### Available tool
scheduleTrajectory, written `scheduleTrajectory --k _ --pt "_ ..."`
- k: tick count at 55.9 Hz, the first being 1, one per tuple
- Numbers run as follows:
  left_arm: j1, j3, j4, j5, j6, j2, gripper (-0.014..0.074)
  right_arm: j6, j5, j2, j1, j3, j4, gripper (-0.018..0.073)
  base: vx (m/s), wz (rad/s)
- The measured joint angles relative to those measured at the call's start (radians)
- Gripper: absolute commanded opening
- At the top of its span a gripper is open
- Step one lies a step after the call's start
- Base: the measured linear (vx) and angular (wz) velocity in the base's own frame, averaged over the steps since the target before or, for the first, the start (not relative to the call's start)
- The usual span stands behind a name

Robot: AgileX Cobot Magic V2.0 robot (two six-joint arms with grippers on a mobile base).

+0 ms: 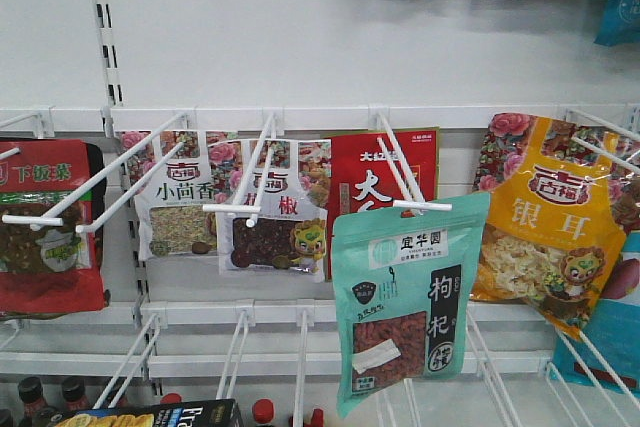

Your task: Pick snacks and fruit into basket

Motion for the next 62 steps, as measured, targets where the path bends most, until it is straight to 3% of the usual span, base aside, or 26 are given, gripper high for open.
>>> scheduleTrajectory --k 7,42,45,50,62 --pt "0.0 0.0 0.0 0.003 0.0 0.006 0.0504 0.0 0.0 0.0 0.0 0.0 0.0 0.0494 0.0 0.0" --pt "0.0 0.0 -0.005 0.025 -0.019 0.008 0.0505 0.0 0.0 0.0 0.0 0.0 0.0 0.0491 0.0 0.0" --pt "-0.001 0.0 -0.005 0.031 -0.059 0.008 0.0505 0.0 0.0 0.0 0.0 0.0 0.0 0.0491 0.0 0.0" --pt "-0.028 0.0 0.013 0.057 -0.195 0.008 0.0505 0.0 0.0 0.0 0.0 0.0 0.0 0.0491 0.0 0.0" --pt "-0.221 0.077 0.074 0.063 -0.57 0.008 0.0505 0.0 0.0 0.0 0.0 0.0 0.0 0.0491 0.0 0.0"
